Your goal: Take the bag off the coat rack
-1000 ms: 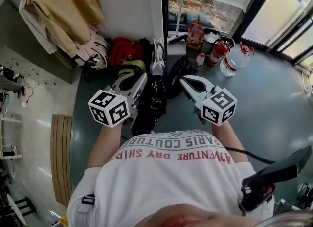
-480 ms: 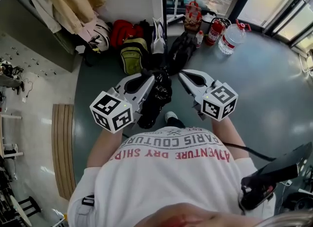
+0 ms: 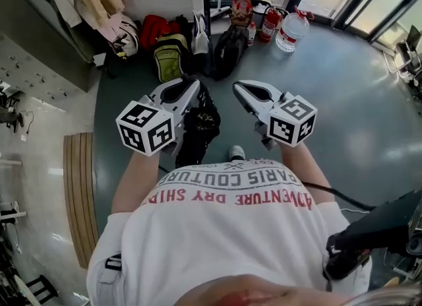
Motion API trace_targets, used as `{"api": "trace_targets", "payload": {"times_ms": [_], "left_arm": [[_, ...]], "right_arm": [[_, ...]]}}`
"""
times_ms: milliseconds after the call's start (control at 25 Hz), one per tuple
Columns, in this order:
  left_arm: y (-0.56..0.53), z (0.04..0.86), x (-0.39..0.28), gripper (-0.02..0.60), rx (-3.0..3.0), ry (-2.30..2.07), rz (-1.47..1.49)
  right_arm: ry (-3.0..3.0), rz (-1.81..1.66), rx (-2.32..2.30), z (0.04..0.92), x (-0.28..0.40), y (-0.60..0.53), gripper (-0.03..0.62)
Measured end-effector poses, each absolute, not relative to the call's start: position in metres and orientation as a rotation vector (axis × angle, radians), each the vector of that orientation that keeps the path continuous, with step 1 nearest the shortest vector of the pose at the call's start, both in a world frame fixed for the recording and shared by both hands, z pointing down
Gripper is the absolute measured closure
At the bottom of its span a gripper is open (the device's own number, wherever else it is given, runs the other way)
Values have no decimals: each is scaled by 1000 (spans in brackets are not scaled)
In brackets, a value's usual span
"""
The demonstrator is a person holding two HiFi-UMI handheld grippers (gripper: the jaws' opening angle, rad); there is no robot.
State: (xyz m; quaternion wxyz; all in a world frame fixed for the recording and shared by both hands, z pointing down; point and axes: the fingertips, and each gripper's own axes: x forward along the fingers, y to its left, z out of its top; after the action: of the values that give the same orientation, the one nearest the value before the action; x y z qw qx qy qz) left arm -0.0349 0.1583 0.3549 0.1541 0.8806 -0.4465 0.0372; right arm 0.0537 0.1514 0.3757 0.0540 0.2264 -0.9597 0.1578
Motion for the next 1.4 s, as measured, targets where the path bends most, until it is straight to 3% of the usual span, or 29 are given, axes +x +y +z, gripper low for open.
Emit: {"api": "trace_targets", "payload": {"times_ms": [560,1400], "left_arm": [[256,336,-29,560,2542,-1303,97],[245,344,-19,560,2552,-1269,161]], "right_arm": [[-2942,412,645,361,57,240,592],[-2914,399,671,368,66,239,592]]}}
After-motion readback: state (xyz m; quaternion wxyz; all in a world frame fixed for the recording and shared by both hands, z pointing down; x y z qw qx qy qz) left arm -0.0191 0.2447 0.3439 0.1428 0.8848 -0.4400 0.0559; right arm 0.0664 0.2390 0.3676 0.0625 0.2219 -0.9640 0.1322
